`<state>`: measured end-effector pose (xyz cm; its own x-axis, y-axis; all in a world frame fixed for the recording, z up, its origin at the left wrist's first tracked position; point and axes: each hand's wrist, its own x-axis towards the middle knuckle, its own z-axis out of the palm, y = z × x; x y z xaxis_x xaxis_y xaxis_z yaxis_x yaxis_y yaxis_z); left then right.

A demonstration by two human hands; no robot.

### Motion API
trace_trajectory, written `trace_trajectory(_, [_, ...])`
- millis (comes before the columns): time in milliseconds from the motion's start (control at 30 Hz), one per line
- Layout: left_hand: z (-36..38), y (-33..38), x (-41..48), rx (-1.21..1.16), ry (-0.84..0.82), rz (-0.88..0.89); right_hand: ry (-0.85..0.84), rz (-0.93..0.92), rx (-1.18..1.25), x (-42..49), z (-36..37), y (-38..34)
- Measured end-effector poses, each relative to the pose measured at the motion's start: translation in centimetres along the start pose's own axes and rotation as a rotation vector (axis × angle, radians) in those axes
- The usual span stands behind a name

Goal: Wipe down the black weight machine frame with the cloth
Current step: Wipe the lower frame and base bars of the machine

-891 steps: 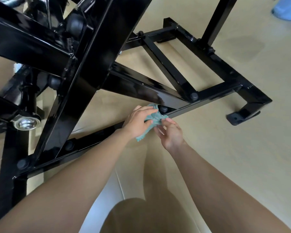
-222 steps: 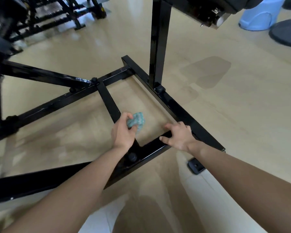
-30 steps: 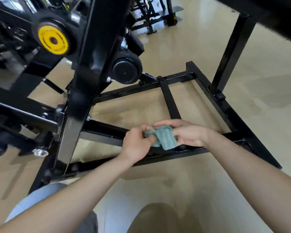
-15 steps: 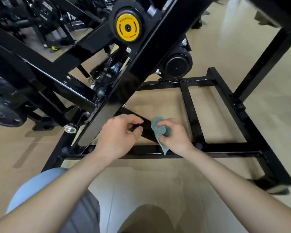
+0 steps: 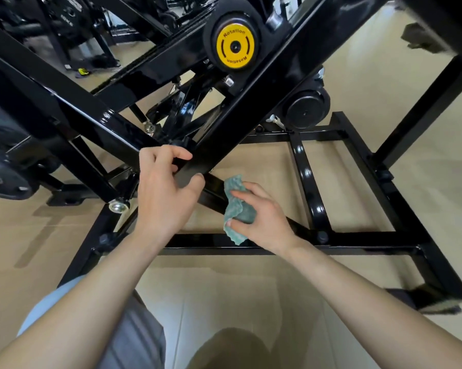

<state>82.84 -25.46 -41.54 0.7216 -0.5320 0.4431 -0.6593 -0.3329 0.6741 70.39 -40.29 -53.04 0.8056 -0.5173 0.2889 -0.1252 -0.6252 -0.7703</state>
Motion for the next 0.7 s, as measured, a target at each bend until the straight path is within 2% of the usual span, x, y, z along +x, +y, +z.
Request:
trace_trajectory(100, [0.0, -0.1, 0.4, -0.024, 0.012, -0.026, -0.051, 0.039, -0.14, -0.4, -0.6, 1.6])
trace_trajectory(200, [0.0, -0.2, 0.7, -0.047, 0.017, -0.026, -0.08, 0.159, -0.225, -1.3, -2.3, 3.6])
trace_trajectory(333, [0.5, -0.2, 0.9, -0.068, 0.035, -0.01, -0.094, 0.273, -0.152, -1.8, -3.2, 4.6])
trace_trajectory(533, [1.5, -0.4, 0.7, -0.1, 0.059, -0.002, -0.036, 0.093, -0.022, -1.1, -1.0, 2.0])
trace_trajectory(700, [1.7, -0.3, 0.5, -0.09, 0.083, 0.004, -0.044, -0.03, -0.039, -0.8, -0.1, 1.3])
